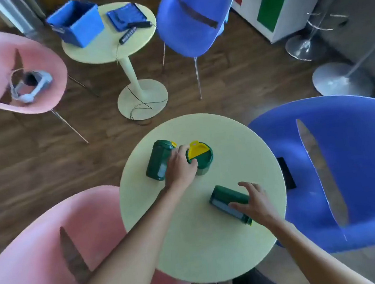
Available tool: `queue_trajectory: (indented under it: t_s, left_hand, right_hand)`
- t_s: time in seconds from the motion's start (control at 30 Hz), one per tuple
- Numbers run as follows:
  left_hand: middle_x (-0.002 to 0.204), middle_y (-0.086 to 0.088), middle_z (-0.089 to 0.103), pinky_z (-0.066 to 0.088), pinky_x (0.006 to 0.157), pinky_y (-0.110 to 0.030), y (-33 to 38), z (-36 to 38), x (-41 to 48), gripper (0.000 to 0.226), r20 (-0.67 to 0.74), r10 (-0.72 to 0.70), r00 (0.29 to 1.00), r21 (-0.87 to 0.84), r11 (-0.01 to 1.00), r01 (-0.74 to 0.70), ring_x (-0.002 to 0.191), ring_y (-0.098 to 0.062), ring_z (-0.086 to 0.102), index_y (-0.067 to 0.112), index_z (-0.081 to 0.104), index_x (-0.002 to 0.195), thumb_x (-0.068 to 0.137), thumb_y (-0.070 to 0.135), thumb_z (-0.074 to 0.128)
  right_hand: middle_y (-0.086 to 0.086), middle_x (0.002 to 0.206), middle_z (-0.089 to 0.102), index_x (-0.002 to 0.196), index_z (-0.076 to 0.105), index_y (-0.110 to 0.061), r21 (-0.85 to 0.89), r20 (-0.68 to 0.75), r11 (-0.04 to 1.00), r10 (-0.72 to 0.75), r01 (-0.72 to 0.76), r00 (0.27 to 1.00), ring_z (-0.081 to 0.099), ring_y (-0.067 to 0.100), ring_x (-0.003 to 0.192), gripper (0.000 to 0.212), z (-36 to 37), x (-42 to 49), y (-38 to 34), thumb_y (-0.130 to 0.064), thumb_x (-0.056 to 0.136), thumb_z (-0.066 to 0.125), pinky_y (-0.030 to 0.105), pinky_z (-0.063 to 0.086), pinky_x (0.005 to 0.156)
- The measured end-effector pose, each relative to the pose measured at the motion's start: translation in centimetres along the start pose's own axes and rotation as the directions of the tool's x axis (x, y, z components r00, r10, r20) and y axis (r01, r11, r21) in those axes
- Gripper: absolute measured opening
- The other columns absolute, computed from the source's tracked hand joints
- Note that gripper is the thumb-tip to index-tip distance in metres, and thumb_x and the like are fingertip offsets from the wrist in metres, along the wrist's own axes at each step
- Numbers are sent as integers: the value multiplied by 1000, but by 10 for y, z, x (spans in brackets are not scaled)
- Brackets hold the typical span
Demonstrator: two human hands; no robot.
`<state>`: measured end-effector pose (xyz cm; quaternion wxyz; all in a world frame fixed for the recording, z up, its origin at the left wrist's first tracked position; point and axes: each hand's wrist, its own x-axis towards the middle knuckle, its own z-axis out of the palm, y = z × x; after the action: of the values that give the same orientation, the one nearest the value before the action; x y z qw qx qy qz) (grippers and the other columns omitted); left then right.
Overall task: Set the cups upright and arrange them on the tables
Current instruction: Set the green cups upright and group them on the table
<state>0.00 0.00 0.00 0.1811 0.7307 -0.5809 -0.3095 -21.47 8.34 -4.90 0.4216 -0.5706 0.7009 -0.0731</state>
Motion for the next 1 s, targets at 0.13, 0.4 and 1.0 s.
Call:
queue_trajectory:
  t_s: [0.13, 0.4, 1.0]
  left_hand:
    - [140, -13, 49, 33, 107, -33, 5, 11, 29, 54, -2, -61, 998, -53, 997, 61, 132, -28, 43, 12, 48, 139, 88, 14, 64]
    - [129, -8, 60, 40, 94, -25, -2, 34, 46, 52, 78, -110, 991, -155, 980, 121, 117, -22, 56, 23, 56, 132, 83, 15, 70]
    - [126, -4, 63, 46, 97, -33, -6, 24, 49, 51, 114, -99, 989, -261, 957, 126, 117, -22, 57, 21, 60, 128, 80, 11, 75]
  right_hand:
    - [11, 148, 38, 149, 32, -26, 65, 161, 993, 87, -99, 983, 34, 28, 136, 94, 0, 11, 26, -40, 70, 82, 40, 33, 110]
    - [8, 138, 41, 146, 30, -22, 60, 249, 995, 59, -76, 967, 41, 25, 127, 102, 10, 12, 57, -28, 61, 87, 32, 37, 106]
    - [-2, 144, 33, 147, 28, -21, 14, -158, 999, -41, 43, 987, 30, 23, 131, 99, 26, -2, -37, -36, 65, 82, 33, 35, 109]
